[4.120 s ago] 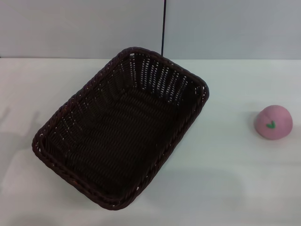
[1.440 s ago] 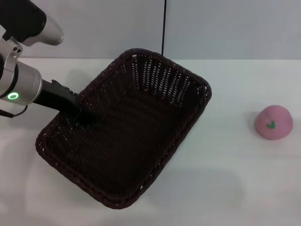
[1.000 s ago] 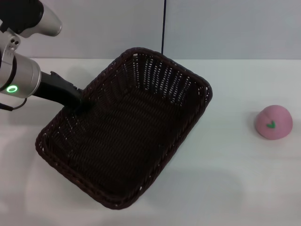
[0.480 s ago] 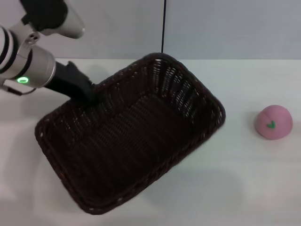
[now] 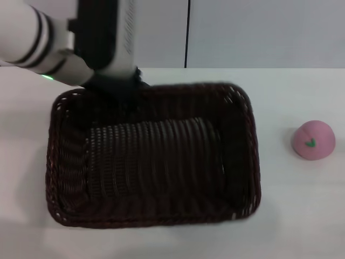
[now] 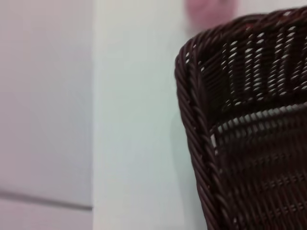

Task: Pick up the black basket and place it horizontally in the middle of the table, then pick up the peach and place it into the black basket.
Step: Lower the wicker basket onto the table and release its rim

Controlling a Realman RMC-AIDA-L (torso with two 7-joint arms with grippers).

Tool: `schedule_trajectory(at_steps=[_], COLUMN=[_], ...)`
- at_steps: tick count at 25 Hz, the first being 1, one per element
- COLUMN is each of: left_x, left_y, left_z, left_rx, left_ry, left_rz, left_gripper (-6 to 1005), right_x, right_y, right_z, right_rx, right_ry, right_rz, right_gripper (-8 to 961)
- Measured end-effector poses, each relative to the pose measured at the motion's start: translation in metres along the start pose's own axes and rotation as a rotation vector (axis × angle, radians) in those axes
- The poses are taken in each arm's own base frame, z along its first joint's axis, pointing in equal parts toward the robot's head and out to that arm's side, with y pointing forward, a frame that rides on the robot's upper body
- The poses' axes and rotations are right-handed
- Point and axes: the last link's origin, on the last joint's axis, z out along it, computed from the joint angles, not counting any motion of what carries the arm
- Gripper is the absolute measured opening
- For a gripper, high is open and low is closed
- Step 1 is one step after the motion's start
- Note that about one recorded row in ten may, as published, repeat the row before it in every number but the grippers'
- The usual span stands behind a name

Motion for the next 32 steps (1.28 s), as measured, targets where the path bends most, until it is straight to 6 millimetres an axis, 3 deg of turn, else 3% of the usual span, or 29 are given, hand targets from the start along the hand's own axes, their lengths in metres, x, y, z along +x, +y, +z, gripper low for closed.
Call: schedule_trajectory(at_steps=[5, 15, 26, 32], left_x=[0.010, 0.011, 0.002, 0.006], left_y=[0.007, 0.006, 0.015, 0.010], left_z=[0.009, 0.011, 0.008, -0.005], left_rx=[-0.037, 0.014, 0.073, 0.124], left_ry=[-0.004, -0.011, -0.021, 0.059], left_rz=[0.068, -0.032, -0.035, -0.096], left_gripper=[224, 223, 319, 571], right_x=[-0.001, 0.002, 0.003, 0.002], right_y=[-0.001, 0.001, 0.001, 0.000], right_z=[-0.003, -0.003, -0.006, -0.009], right_rx=[0.006, 0.000, 0.003, 0.008], right_ry=[0.005, 0.016, 0.024, 0.031], right_rz=[-0.002, 0.005, 0.024, 0.023], right_gripper=[770, 768, 766, 765])
